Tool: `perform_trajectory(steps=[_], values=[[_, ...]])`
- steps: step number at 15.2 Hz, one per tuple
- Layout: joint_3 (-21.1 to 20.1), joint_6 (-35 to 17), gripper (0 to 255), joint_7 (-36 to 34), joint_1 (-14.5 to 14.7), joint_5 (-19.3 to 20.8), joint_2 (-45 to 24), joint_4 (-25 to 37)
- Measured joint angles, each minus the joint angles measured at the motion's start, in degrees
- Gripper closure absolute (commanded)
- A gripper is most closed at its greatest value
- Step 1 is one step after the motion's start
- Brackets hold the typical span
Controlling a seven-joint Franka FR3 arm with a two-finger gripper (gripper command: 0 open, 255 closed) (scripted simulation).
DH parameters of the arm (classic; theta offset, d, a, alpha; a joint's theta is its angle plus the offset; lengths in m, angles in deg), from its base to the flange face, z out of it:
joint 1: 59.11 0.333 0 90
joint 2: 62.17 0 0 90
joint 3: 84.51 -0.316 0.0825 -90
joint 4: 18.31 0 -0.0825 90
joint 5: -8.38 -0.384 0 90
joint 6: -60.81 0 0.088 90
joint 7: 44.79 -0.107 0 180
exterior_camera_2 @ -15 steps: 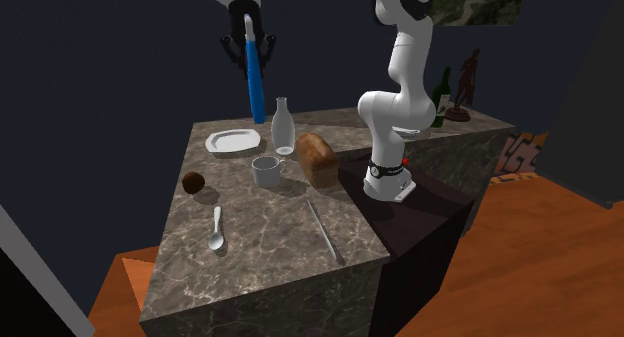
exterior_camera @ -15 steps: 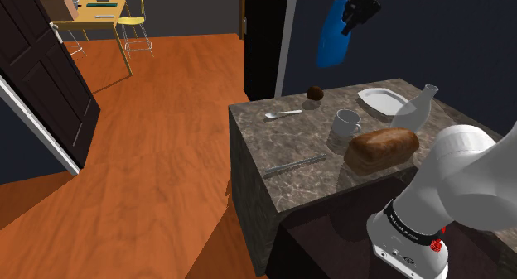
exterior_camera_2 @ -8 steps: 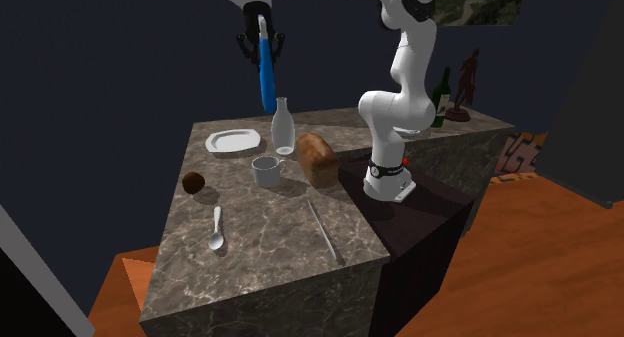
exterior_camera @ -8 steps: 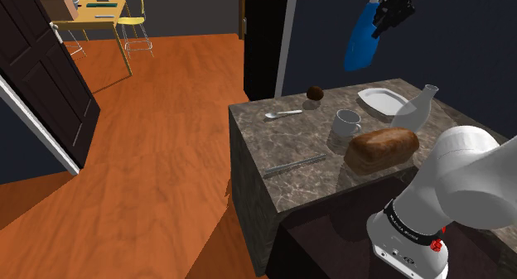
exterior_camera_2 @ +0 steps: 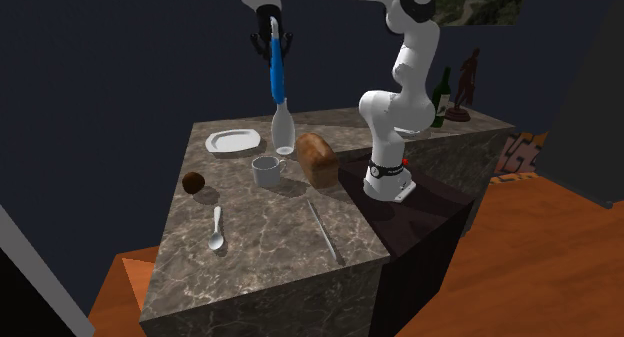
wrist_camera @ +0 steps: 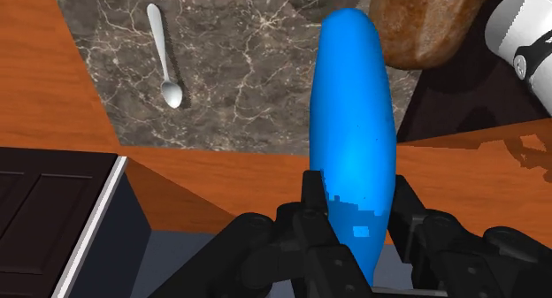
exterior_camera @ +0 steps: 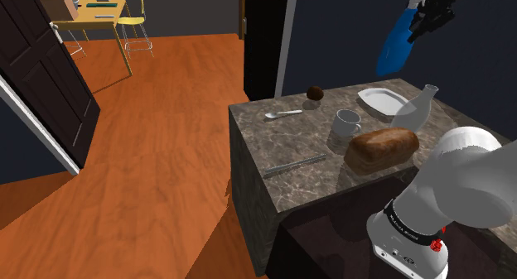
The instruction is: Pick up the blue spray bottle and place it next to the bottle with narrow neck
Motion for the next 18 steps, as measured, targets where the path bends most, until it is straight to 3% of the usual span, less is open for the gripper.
perform_trajectory(steps=[9,10,13,18], values=[[11.7,8.0,255,11.0,1.1,4.8,-0.8,9.1],[14.6,9.1,255,12.6,2.7,5.0,-1.9,11.5],[18.8,11.1,255,16.1,3.9,6.9,-1.7,14.2],[32.0,16.0,255,22.3,13.6,10.5,-1.6,24.6]])
